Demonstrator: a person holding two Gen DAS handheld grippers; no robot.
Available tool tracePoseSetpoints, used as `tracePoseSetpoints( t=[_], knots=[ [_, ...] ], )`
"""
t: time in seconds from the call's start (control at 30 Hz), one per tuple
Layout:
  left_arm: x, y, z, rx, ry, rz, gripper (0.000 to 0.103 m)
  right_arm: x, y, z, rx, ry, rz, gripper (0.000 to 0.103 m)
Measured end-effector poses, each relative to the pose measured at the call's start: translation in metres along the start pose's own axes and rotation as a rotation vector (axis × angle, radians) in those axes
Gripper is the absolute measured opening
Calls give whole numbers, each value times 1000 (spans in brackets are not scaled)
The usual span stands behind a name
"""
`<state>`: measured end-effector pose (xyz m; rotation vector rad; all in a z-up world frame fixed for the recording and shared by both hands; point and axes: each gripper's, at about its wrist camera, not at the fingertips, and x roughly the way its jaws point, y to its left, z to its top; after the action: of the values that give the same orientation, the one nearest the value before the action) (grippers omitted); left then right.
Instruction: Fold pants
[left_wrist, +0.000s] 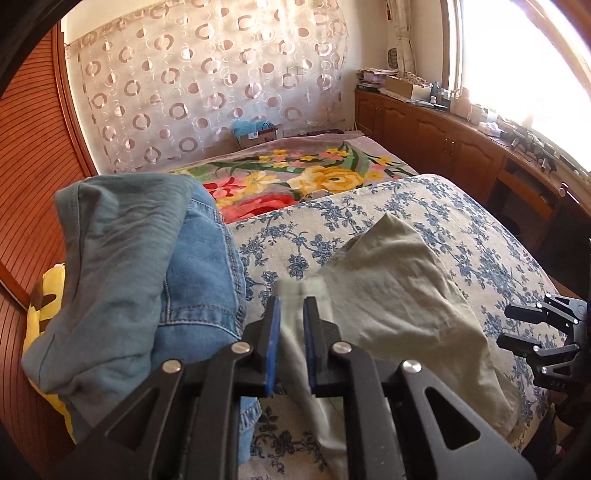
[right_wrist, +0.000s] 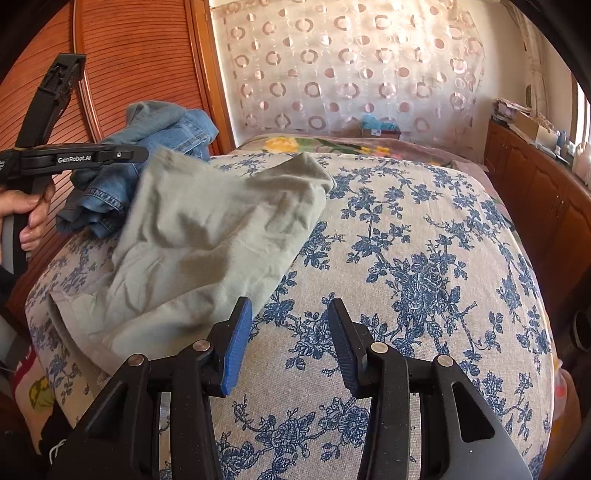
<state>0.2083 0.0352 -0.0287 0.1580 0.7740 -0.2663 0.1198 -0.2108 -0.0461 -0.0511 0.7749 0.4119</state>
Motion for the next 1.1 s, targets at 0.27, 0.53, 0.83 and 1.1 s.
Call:
tracePoseSetpoints(
  t=[0.27, 0.53, 0.83, 1.1],
  knots=[
    [-22, -17, -14, 31, -25, -28, 52, -13, 4, -6, -8, -1, 25, 43],
    [-38, -46, -43, 47, -43, -94, 65, -26, 15, -17, -34, 13, 66, 43],
    [-47, -70, -81, 39, -22, -139, 65, -40, 22, -34, -44, 30, 79, 43],
    [-49, -72, -107, 17, 2, -149, 65, -40, 34, -40, -66, 49, 81, 42]
  ],
)
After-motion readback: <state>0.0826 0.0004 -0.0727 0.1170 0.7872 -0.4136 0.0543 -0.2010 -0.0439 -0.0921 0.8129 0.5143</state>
